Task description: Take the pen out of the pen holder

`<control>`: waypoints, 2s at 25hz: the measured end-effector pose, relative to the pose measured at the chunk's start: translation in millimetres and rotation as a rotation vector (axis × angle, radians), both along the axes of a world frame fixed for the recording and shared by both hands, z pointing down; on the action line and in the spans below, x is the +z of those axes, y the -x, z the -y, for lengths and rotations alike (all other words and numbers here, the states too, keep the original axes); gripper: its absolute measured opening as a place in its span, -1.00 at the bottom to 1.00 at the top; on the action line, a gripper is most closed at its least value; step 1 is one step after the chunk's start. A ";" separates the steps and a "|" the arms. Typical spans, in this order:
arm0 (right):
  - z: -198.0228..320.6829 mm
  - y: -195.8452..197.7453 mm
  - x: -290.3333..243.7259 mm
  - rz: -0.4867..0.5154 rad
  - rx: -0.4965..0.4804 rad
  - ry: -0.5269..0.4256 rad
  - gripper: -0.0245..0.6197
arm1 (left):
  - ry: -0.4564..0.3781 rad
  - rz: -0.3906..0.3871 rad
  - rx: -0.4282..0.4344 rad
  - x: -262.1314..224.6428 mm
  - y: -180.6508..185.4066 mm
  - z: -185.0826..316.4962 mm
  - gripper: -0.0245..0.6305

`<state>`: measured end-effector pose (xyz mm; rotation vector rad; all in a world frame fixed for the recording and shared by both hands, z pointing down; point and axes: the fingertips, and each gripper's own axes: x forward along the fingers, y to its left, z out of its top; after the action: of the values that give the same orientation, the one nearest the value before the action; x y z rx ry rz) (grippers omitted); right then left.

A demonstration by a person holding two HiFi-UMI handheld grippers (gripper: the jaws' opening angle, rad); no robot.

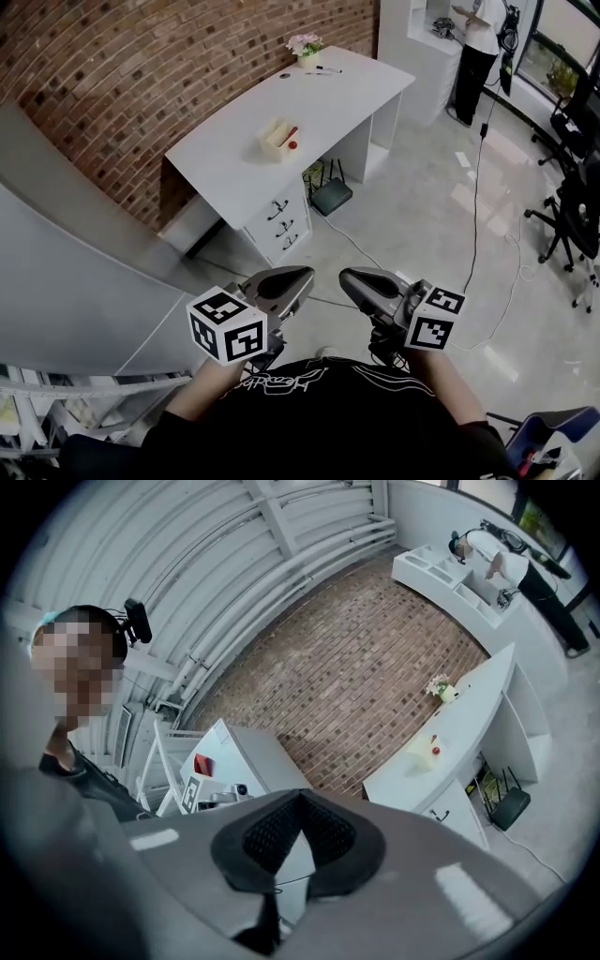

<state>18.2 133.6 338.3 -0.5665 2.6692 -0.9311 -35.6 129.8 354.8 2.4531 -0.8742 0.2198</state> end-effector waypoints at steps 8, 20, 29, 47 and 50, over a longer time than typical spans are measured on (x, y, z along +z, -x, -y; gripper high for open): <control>10.0 -22.3 -8.2 0.013 0.000 -0.028 -0.91 | -0.040 0.041 0.005 -9.2 -21.7 11.5 -0.91; 25.5 -49.4 -7.2 -0.035 0.070 -0.034 -0.91 | -0.041 0.028 0.065 -11.7 -54.5 35.4 -0.91; 78.0 -49.6 11.7 -0.043 0.102 0.008 -0.91 | -0.010 -0.031 0.105 0.2 -58.0 86.6 -0.92; 265.2 -11.4 36.3 -0.044 0.059 0.117 -0.91 | 0.081 -0.021 0.044 35.7 -14.2 272.0 -0.91; 292.9 -1.7 42.0 -0.051 0.050 0.132 -0.91 | 0.096 -0.025 0.031 42.6 -3.7 300.1 -0.91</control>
<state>19.8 -159.2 380.4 -0.6910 2.6385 -1.0987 -31.8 -170.4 397.4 2.3762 -0.7970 0.2364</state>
